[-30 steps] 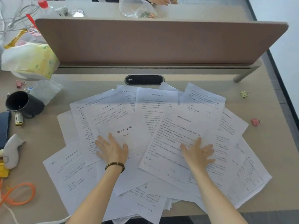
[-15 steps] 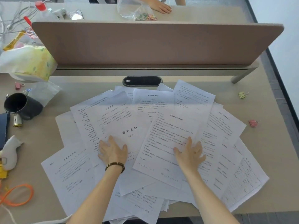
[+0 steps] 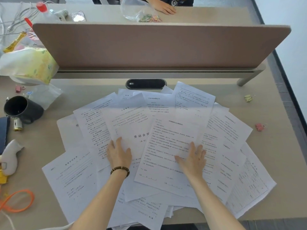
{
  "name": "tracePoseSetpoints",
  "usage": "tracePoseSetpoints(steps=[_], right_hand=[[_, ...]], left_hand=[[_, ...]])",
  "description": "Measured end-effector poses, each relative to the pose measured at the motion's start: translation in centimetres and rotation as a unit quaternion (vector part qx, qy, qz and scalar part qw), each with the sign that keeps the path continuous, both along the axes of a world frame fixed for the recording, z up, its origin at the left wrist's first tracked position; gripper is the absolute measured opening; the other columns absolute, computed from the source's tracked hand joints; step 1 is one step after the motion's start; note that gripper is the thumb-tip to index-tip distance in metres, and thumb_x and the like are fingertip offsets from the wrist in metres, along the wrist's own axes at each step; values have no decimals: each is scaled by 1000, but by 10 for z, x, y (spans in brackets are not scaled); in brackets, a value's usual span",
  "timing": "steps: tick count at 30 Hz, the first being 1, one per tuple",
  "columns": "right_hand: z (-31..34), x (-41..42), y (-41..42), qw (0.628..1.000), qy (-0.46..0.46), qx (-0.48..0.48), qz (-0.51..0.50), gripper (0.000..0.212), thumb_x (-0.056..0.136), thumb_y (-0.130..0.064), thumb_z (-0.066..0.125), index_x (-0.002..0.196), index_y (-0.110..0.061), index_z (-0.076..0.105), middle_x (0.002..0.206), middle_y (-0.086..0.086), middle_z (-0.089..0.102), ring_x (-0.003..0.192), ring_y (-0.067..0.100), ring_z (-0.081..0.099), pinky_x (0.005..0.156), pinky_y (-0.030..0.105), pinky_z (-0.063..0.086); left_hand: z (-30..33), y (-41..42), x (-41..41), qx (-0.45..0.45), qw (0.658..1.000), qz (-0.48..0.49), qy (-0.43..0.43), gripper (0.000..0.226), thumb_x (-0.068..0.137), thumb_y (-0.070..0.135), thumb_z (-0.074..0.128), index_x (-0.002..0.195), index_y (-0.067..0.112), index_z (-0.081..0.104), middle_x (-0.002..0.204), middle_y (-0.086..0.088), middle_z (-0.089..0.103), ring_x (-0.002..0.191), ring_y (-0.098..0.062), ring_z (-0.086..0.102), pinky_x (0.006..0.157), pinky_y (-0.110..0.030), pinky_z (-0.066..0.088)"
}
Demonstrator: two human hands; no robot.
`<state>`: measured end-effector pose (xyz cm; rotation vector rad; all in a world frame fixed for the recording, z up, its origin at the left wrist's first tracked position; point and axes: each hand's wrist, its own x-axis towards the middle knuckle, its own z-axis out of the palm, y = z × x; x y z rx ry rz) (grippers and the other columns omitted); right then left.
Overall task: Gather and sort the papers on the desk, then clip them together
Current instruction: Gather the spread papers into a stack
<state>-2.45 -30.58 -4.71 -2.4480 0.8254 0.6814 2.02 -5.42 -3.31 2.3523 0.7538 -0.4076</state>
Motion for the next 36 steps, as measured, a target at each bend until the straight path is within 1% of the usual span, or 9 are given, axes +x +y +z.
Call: tracePoseSetpoints(steps=[7, 9, 10, 12, 22, 24, 29, 32, 36], right_hand=[[2, 0, -5, 998, -36, 16, -40, 86, 91, -41, 63, 159, -23, 13, 169, 6, 0, 156, 29, -3, 125, 50, 7], [4, 0, -7, 997, -45, 15, -55, 83, 91, -41, 63, 158, -25, 16, 169, 8, 2, 155, 28, 1, 124, 50, 10], [4, 0, -7, 997, -46, 11, -66, 84, 91, -42, 63, 158, -25, 15, 168, 10, 2, 155, 29, 1, 124, 50, 10], [4, -1, -7, 997, -31, -3, -75, 89, 91, -46, 62, 159, -24, 9, 168, 14, -2, 155, 31, -1, 123, 52, 9], [4, -7, -6, 999, -39, -17, -33, 94, 91, -50, 61, 160, -26, 3, 168, 12, -4, 155, 30, -2, 123, 54, 6], [3, -7, -7, 998, -8, -32, -47, 99, 90, -59, 56, 159, -27, -7, 166, 17, -13, 154, 33, -10, 122, 59, 0], [3, -10, -4, 999, 19, -48, -13, 96, 91, -63, 50, 160, -24, -6, 167, 15, -5, 154, 34, -3, 121, 59, 4], [6, -13, -7, 998, -6, -60, 0, 88, 92, -59, 50, 159, -24, 7, 167, 14, 4, 153, 33, 6, 121, 57, 8], [6, -16, -18, 997, 40, -58, -16, 99, 85, -71, 51, 159, -29, 0, 165, 21, -15, 153, 38, -12, 120, 62, -2]], left_hand=[[7, 1, 18, -153, 975, 153, -43, 64, 89, -2, 61, 146, 13, 36, 117, -4, 57, 96, -21, 59, 86, -34, 50], [3, 5, 19, -131, 984, 121, -20, 20, 90, 5, 61, 109, 12, 58, 86, 0, 56, 79, -20, 53, 67, -29, 44], [5, 5, 19, -122, 988, 94, -17, 12, 91, 7, 59, 82, 13, 54, 71, 1, 48, 70, -21, 46, 57, -27, 35], [2, 9, 18, -120, 991, 61, -19, 35, 94, 12, 55, 64, 16, 38, 60, 1, 36, 59, -20, 35, 50, -27, 23], [-2, 24, 12, -197, 980, 22, 14, 25, 96, 36, 49, 81, 15, 49, 71, 1, 46, 63, -17, 42, 60, -28, 32], [-1, 23, 10, -213, 976, 5, 33, 11, 91, 27, 59, 95, 16, 57, 84, 5, 62, 74, -18, 57, 66, -29, 44], [-3, 22, 2, -233, 971, 27, 43, 35, 89, 21, 58, 125, 22, 61, 113, 4, 70, 105, -21, 64, 92, -40, 52], [-3, 23, 2, -219, 973, 54, 37, 26, 95, 24, 55, 118, 17, 65, 108, 0, 71, 100, -25, 64, 86, -37, 51], [1, 30, 5, -209, 974, 74, 37, 20, 96, 32, 54, 95, 16, 66, 88, 0, 68, 88, -27, 63, 76, -34, 49]])
